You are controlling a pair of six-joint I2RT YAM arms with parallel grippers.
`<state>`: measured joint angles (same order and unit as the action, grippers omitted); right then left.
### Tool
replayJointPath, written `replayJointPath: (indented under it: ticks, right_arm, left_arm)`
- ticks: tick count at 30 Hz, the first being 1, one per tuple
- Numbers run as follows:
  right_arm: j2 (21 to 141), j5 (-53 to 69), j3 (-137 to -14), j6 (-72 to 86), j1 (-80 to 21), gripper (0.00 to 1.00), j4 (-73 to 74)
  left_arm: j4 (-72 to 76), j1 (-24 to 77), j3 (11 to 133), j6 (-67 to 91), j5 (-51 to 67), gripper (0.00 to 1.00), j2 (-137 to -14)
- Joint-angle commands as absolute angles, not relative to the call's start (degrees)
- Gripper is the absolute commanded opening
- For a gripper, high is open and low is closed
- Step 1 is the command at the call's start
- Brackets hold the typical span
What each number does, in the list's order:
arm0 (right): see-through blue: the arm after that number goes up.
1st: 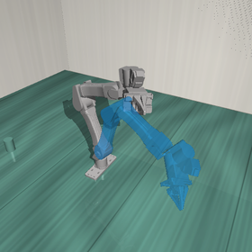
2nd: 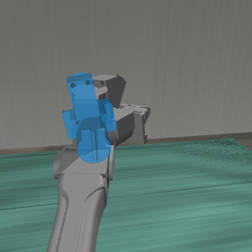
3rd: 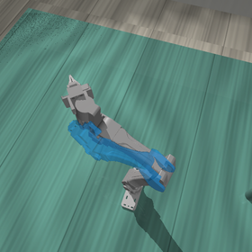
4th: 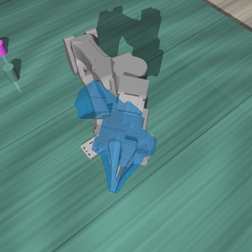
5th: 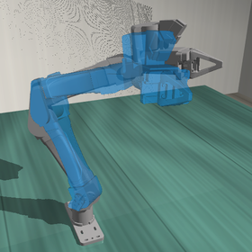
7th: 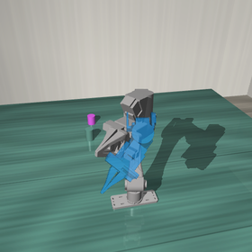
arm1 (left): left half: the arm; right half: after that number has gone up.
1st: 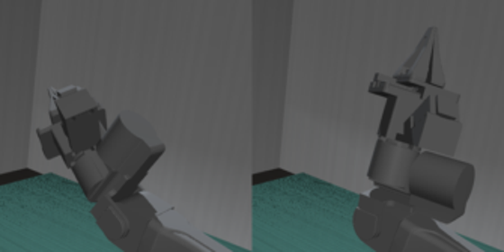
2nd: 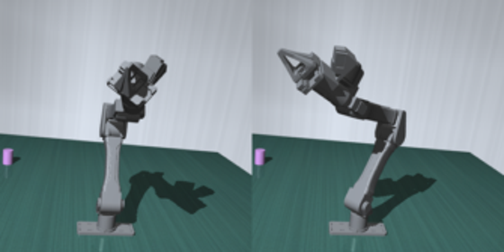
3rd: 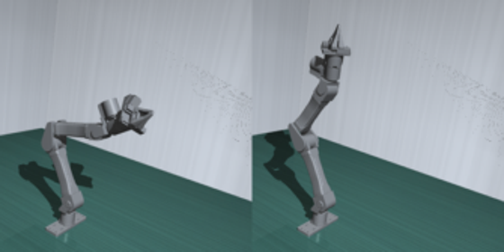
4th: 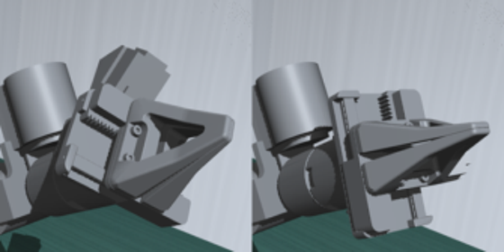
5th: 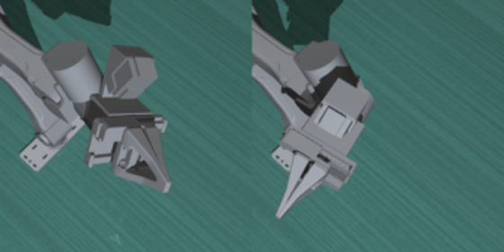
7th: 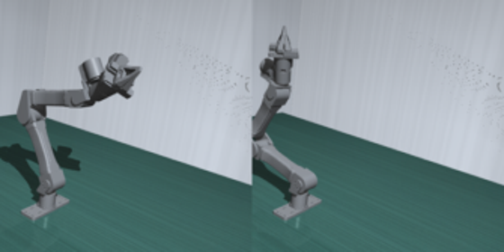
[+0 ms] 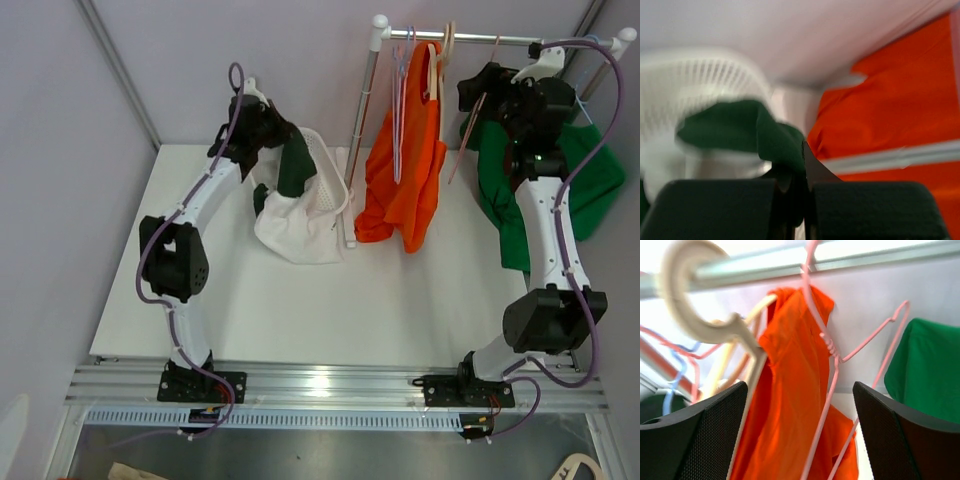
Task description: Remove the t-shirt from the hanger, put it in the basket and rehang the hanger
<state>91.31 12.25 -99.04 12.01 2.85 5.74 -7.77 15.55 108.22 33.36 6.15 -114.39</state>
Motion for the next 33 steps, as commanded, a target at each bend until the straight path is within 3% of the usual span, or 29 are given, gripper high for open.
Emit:
replayJointPath:
  ticks: [1, 3, 4, 7, 13, 19, 25, 33]
  right_arm:
    - [85.2, 9.9, -98.7, 12.8, 3.0, 0.91, 6.2]
    - [82.5, 9.4, -97.9, 12.9, 3.0, 0.94, 6.5]
    - [81.9, 9.1, -97.9, 13.0, 3.0, 0.97, 7.2]
    - [80.0, 9.3, -98.7, 13.0, 3.0, 0.99, 9.1]
    - [76.5, 10.3, -98.0, 13.4, 2.8, 1.0, 11.9]
    - [73.8, 11.0, -95.8, 13.6, 2.8, 1.0, 12.3]
    - [73.4, 12.2, -94.9, 14.1, 2.7, 1.0, 13.7]
    - [72.7, 12.8, -93.4, 14.1, 2.3, 0.99, 13.4]
  left_arm:
    - [-13.4, 16.9, 96.7, 41.6, 4.9, 0.01, -107.7]
    - [-10.6, 17.9, 84.5, 41.7, 4.7, 0.01, -102.1]
    - [-8.3, 19.4, 82.3, 40.4, 4.2, 0.16, -100.4]
    - [-10.3, 22.1, 75.6, 38.6, 2.1, 0.99, -97.0]
    - [-12.1, 23.6, 72.6, 32.7, -0.1, 0.99, -87.7]
    - [-18.6, 27.9, 73.3, 28.1, -11.2, 0.99, -78.0]
    - [-30.7, 27.9, 75.0, 32.2, -15.8, 0.99, -79.9]
    - [-22.9, 27.9, 61.0, 35.2, -13.5, 1.0, -81.8]
